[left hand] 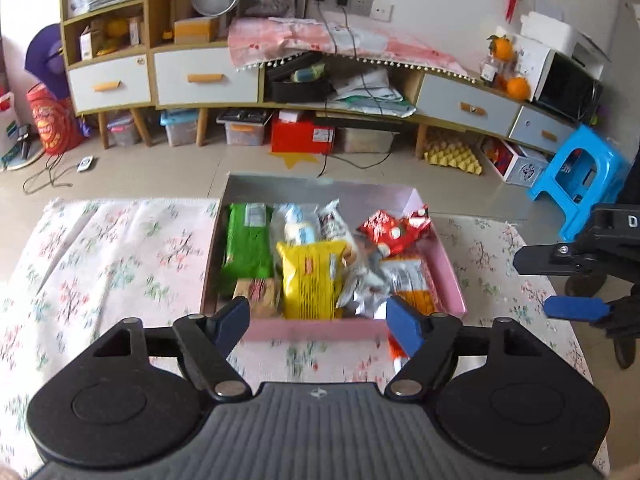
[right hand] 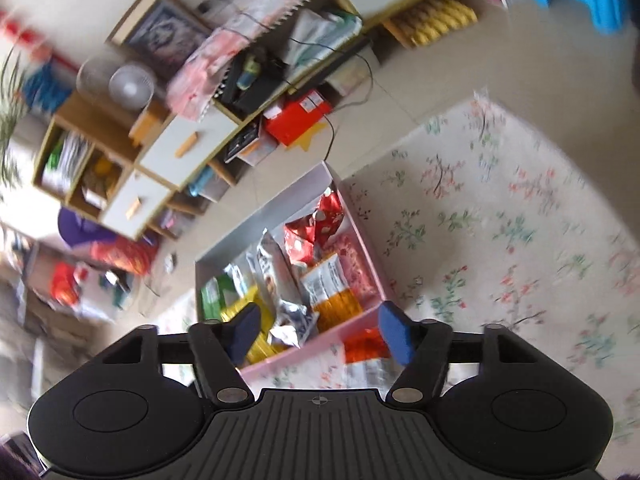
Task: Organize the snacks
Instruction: 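Move back and grasp the gold bar with the left tool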
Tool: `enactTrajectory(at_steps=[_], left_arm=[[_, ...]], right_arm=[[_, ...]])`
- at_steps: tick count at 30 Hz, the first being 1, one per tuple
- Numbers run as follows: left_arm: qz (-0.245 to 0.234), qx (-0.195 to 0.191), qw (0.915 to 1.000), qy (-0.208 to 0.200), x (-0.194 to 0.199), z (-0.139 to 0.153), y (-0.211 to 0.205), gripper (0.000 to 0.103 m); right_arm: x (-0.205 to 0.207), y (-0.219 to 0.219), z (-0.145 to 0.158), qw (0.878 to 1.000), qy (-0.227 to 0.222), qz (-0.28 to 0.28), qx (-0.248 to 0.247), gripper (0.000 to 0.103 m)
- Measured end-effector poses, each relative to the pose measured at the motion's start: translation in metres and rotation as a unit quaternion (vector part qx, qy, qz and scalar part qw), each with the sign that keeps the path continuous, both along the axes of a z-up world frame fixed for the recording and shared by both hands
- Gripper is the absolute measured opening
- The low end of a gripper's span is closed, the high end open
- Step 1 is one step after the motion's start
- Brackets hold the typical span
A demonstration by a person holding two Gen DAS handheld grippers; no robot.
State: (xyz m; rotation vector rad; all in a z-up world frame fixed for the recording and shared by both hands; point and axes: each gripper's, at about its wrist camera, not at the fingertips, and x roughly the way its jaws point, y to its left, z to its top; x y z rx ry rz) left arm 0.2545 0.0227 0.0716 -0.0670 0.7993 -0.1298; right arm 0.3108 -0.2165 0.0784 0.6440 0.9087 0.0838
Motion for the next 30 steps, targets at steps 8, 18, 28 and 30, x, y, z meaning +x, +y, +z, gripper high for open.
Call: enactTrajectory(at_steps=[8,18,28,30], left_arm=[[-0.004,-0.018,0.9997,0.019,-0.031,0.002,0.000,0.084],[0.000,-0.014,0.9991,0.041,-0.054,-0.013,-0.001,0.102],[-0.003,0.006,0.9979,0.065,-0.066,-0.048,0.007,0.102],[-0.003,0.014,0.9977,0.066,-0.066,-0.053,0.005,0.102]], right_arm=[[-0.043,0.022,0.006,0.995,-0.016,0.076,-0.056,0.073],[-0.083,0.028,0.003,0.988,-0.032,0.102,-0.113,0.093],[-0.088,0.059,-0.037,0.953,-0.007,0.160,-0.257,0.095],[-0.088,0.058,-0.039,0.950,-0.005,0.161,-0.269,0.095]])
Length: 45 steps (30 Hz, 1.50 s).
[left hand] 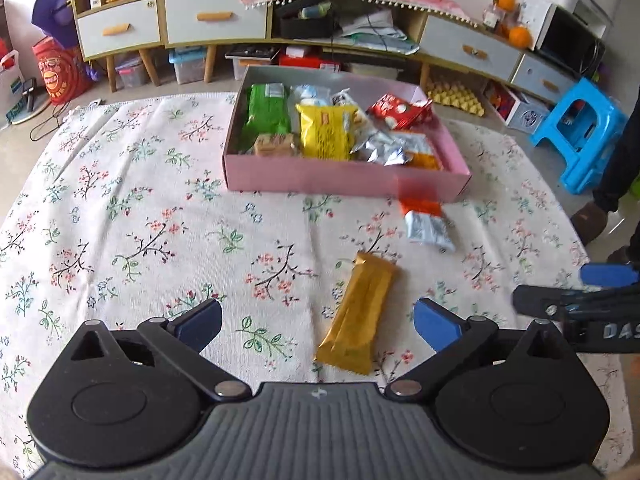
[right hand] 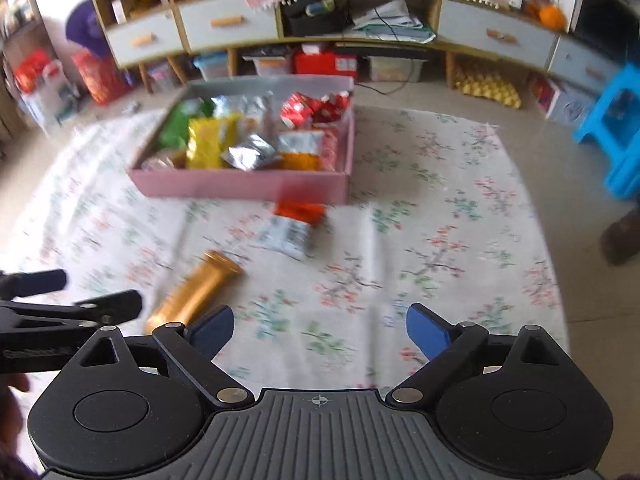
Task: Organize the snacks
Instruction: 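Move back and grasp the gold bar with the left tool, then grasp the orange-and-white pack with the right tool while left holds the gold bar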
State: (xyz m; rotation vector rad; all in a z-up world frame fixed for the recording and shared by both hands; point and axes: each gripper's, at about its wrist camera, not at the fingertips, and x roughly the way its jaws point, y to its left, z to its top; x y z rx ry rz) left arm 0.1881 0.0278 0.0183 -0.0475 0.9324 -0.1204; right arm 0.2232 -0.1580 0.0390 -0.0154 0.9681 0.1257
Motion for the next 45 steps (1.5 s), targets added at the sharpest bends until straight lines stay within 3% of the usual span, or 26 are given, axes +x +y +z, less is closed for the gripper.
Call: enactTrajectory(at_steps=[10,18,27,32,34,35,37,39,45], left_arm=[[-0.024,0.021,0.9995,-0.003,-0.004,-0.003,-0.012,0.102],[-0.017,0.025,0.9996,0.002,-0.001,-0.010,-0.010,0.102],[-0.038,0.042,0.9984,0.007,0.007,-0.036,-0.021,0.099],[-0.045,0.044,0.9980,0.007,0.011,-0.046,-0.024,0.086],[-0.049,0.049,0.9976,0.001,0.010,-0.048,-0.025,0.065],[-0.052,0.053,0.9972,-0.001,0.010,-0.047,-0.027,0.063],[-0.056,0.062,0.9965,-0.006,0.008,-0.045,-0.029,0.038],[-0.052,0.064,0.9966,-0.002,0.010,-0.042,-0.027,0.028],[-0.032,0.030,0.9990,0.010,0.013,-0.031,-0.012,0.026]], right_arm=[[0.001,0.004,0.007,1.000,-0.010,0.005,0.011,0.095],[0.003,-0.002,0.005,1.000,-0.005,-0.009,0.021,0.095],[0.005,-0.002,0.002,1.000,-0.002,-0.015,0.017,0.095],[0.008,-0.009,0.000,0.999,0.001,-0.032,0.024,0.095],[0.010,-0.011,-0.001,0.999,0.004,-0.037,0.028,0.095],[0.011,-0.012,-0.002,0.999,0.006,-0.038,0.030,0.095],[0.012,-0.014,-0.004,0.998,0.008,-0.042,0.034,0.095],[0.016,-0.017,-0.008,0.998,0.016,-0.045,0.042,0.095],[0.039,-0.028,-0.032,0.992,0.041,-0.084,0.090,0.095]])
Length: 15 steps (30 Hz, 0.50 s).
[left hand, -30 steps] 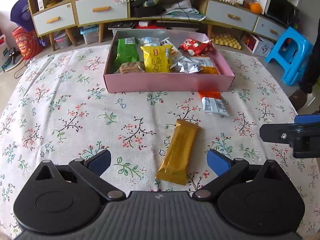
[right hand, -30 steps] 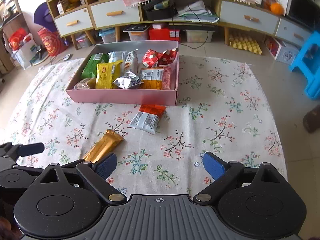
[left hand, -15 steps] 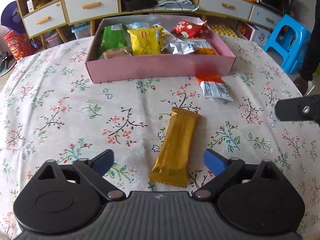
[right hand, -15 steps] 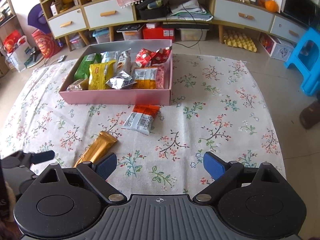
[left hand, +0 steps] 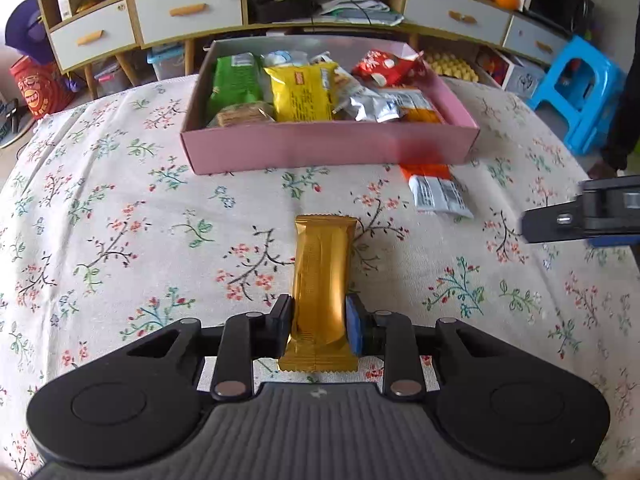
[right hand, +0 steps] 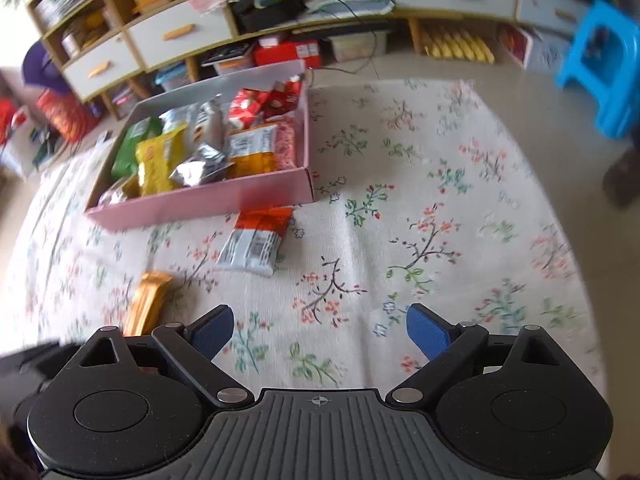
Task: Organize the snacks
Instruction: 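Grasp the orange-and-white pack with the right tool while left holds the gold bar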
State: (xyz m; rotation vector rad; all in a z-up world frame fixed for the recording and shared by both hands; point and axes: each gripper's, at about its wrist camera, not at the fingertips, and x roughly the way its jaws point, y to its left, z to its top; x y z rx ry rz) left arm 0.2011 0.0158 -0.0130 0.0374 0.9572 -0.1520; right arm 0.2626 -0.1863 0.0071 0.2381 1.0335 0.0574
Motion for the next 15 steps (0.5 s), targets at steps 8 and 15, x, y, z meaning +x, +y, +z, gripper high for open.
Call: enactTrajectory(at_steps=[8,15], left_arm=[[0.036,-0.014,0.9992,-0.009,0.001,0.016,0.015,0.026],[0.071,-0.011,0.9973,-0.019,0.009,0.024,0.030,0.026]], right_arm=[[0.026,0.013,-0.016,0.999,-0.017,-0.010,0.027,0.095],[0.049,0.047,-0.032,1.000,-0.022,0.011,0.009,0.095]])
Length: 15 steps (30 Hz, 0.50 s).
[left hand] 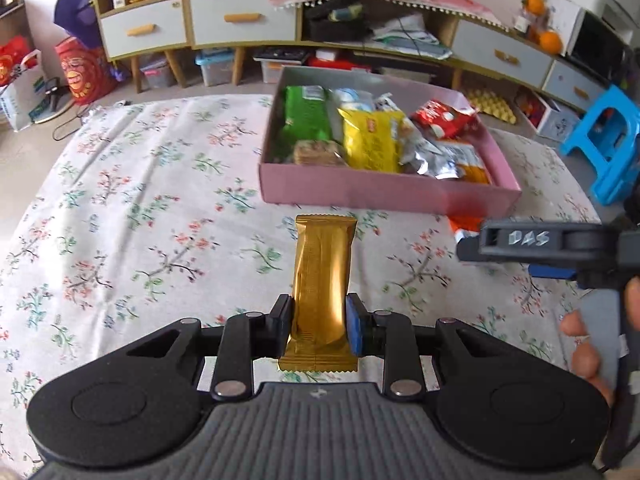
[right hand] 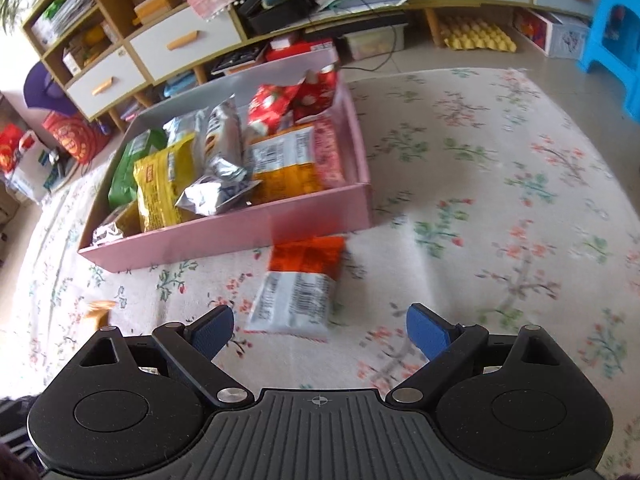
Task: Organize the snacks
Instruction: 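Grasp the orange-and-white pack with the right tool while left holds the gold bar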
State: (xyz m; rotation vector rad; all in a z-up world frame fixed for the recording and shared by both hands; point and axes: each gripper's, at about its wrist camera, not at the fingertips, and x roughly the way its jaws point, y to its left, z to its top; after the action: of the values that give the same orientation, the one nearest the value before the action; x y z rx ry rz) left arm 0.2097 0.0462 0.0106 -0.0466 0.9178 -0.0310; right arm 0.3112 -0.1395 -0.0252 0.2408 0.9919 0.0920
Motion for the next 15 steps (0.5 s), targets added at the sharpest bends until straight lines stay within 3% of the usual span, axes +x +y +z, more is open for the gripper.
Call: enactTrajectory(at_steps=[11,13,14,15], left_arm=[[0.023,0.000,0.9997,0.000,0.002,0.001,0.022,0.026],[0.026,-0.002,0.9997,-0.002,0.001,0.003,0.026,0.026],[0.028,-0.004,0.9996,-0.003,0.001,0.004,0.028,0.026],[0.030,-0.007,0.9995,-0.004,0.001,0.005,0.030,0.026]], right_arm=[[0.006,0.033,-0.011,0.997,-0.037,0.012,-0.066,0.094],[0.005,0.038,-0.009,0.995,-0.049,0.017,-0.080,0.076],[0.005,0.040,-0.006,0.994,-0.052,0.018,-0.095,0.043],[0.004,0.040,-0.003,0.995,-0.039,0.017,-0.091,0.039]])
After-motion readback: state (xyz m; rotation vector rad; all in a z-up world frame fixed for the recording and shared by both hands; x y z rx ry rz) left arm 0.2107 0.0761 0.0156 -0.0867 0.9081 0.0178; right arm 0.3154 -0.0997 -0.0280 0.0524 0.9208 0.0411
